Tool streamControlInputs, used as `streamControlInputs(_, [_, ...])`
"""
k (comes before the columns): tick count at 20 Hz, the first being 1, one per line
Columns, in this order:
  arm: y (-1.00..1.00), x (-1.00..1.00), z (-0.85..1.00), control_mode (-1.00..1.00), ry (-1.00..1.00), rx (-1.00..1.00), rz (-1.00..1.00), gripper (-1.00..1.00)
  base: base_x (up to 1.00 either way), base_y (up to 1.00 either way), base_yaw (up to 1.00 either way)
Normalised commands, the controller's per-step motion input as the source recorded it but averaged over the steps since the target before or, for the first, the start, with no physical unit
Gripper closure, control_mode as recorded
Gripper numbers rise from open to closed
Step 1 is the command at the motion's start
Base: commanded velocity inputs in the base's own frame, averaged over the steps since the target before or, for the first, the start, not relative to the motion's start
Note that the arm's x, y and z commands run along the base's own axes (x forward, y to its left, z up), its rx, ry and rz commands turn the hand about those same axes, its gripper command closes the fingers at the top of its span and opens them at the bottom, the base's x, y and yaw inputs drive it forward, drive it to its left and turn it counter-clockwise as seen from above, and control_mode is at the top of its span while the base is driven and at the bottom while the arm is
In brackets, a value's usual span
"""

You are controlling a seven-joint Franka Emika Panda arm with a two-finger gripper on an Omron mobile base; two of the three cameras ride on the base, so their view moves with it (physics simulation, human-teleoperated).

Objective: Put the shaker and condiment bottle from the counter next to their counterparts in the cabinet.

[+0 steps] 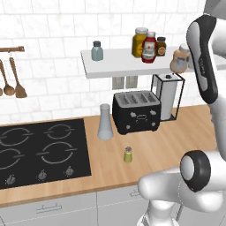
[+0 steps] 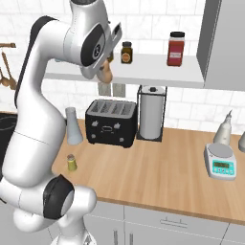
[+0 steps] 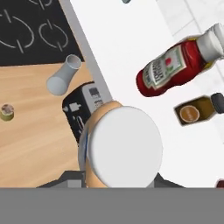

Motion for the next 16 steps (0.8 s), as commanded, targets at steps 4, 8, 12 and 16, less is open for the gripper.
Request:
streamControlInputs(4, [0.00,0.44,0.00,-1.00,0.00,0.00,-0.02,1.00,0.00,0.00,0.00])
streamControlInputs(8, [0.00,0.58,0.00,-1.00,0.01,0.00,-0.04,1.00,0.00,0.00,0.00])
streamControlInputs(12, [0.00,0.61,0.00,-1.00,0.02,0.00,-0.05,1.00,0.00,0.00,0.00])
streamControlInputs(16, [0.00,0.51,0.00,-1.00,0.02,0.00,-0.04,1.00,0.00,0.00,0.00])
